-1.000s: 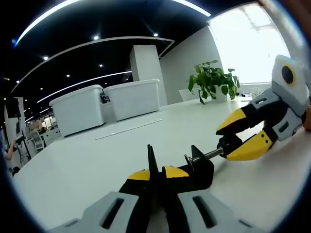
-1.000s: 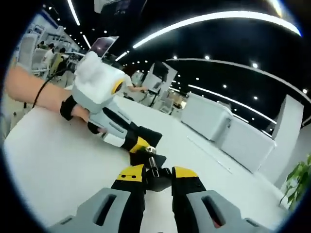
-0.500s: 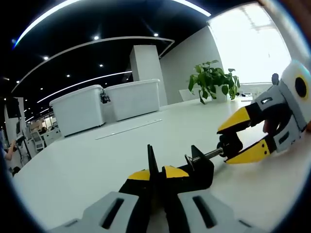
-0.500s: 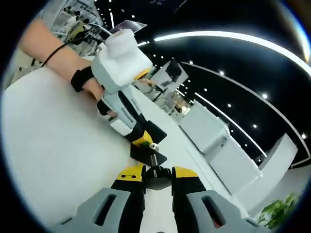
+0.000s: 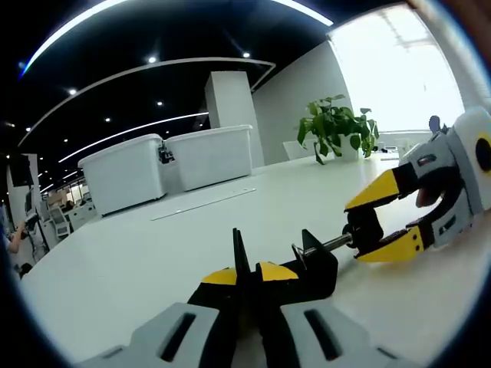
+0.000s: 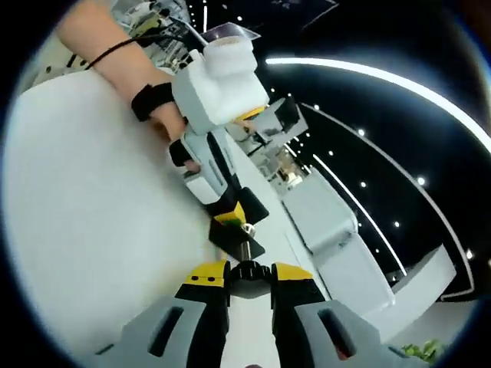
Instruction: Clamp the fixed fixture on the desktop, loosen the retaining clip, secure it to the edge of the desk, and tighten the retaining clip.
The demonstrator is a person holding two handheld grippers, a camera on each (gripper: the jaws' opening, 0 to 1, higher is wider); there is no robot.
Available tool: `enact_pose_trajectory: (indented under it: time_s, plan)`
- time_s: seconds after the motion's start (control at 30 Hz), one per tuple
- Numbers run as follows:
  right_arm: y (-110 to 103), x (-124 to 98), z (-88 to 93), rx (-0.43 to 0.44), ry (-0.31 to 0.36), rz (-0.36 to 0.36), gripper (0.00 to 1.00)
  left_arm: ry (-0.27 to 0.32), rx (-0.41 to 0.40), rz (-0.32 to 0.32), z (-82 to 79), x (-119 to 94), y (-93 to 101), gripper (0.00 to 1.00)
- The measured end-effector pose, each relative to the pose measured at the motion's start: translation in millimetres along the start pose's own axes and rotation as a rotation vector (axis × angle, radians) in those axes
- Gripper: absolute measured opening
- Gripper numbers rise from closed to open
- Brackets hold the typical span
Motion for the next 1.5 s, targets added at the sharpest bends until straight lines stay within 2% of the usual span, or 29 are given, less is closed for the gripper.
enact_pose_trajectory:
  time_s: [0.17,0.33,0.6,0.67,0.7,0.73,0.77,0.83,0.9,1.03,1.1,1.13,1.17,1.2,1.23,1.27,1.33,1.37,1.4,1.43,1.47,1.5]
  plan:
    - [-2.3,-0.1,-0.4,-0.108,-0.007,0.009,0.19,0.0,0.0,0.0,-0.1,-0.1,0.1,0.08]
    - [-3.0,0.0,-0.7,-0.151,-0.011,0.013,0.19,0.0,0.0,0.0,-0.1,-0.1,0.0,0.08]
    - [-0.9,2.4,-0.6,-0.157,-0.006,0.019,0.21,0.0,0.001,-0.001,0.1,-0.5,0.1,0.08]
    - [2.6,1.3,-1.7,-0.124,-0.002,0.032,0.25,0.0,0.002,-0.001,0.0,-0.6,0.2,0.08]
    - [-0.8,-1.2,-3.0,-0.004,-0.013,-0.009,0.26,0.002,0.002,0.0,-0.2,-0.5,0.2,0.08]
    - [-1.1,-2.2,-7.9,0.112,0.019,-0.027,0.28,0.002,0.002,0.0,-0.2,-0.7,0.3,0.08]
    - [0.9,-2.6,-12.2,0.188,0.051,-0.037,0.3,0.002,0.003,0.0,-0.2,-0.9,0.4,0.08]
    - [6.9,-3.0,-17.2,0.258,0.092,-0.033,0.32,0.002,0.003,0.0,-0.3,-0.9,0.3,0.08]
    - [11.3,-4.2,-17.2,0.343,0.094,-0.021,0.32,0.002,0.003,0.0,-0.2,-1.3,0.4,0.08]
    - [36.9,0.7,-10.0,0.624,0.114,0.001,0.31,0.002,0.004,0.0,-0.2,-1.9,0.6,0.08]
    - [43.8,2.6,-3.1,0.825,0.127,-0.008,0.31,0.002,0.004,0.0,-0.1,-2.1,0.6,0.08]
    - [46.9,3.7,6.8,0.986,0.102,-0.009,0.31,0.002,0.004,0.0,-0.1,-2.2,0.6,0.08]
    - [50.8,5.1,13.9,1.085,0.088,-0.008,0.3,0.002,0.004,0.0,-0.1,-2.0,0.4,0.08]
    - [53.4,5.6,21.9,1.186,0.074,-0.005,0.25,0.002,0.004,0.0,-0.1,-1.9,0.3,0.08]
    - [55.2,5.7,26.1,1.246,0.07,-0.009,0.2,0.002,0.004,0.0,0.0,-1.7,0.2,0.08]
    - [57.7,3.8,30.2,1.345,0.08,-0.018,0.19,0.002,0.004,0.0,0.0,-1.6,0.1,0.08]
    - [62.3,1.2,31.0,1.4,0.099,-0.022,0.19,0.002,0.005,0.0,0.0,-1.4,0.0,0.08]
    - [64.8,-0.9,27.4,1.506,0.141,-0.05,0.19,0.002,0.005,0.0,0.0,-1.5,0.1,0.08]
    - [64.5,-2.1,27.0,1.551,0.138,-0.064,0.19,0.002,0.005,0.0,0.0,-1.5,0.2,0.08]
    - [61.2,-2.7,26.0,1.589,0.124,-0.107,0.19,0.002,0.005,0.0,0.0,-1.5,0.3,0.08]
    - [54.9,-5.1,22.7,1.6,0.12,-0.125,0.2,0.002,0.006,0.0,0.0,-1.6,0.4,0.08]
    - [54.9,-4.5,24.2,1.593,0.117,-0.113,0.21,0.002,0.005,0.0,0.0,-1.5,0.4,0.08]
Point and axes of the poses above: the point that each gripper's makers call its tool centre point, and the gripper's own axes: x roughly forward along the fingers, y roughly to its right, z roughly out of its underside, the point moved 5 cm from there along -x, roughly backward along the fingers, and after that the axes turned 15 degrees about x, right-handed, at the moved point
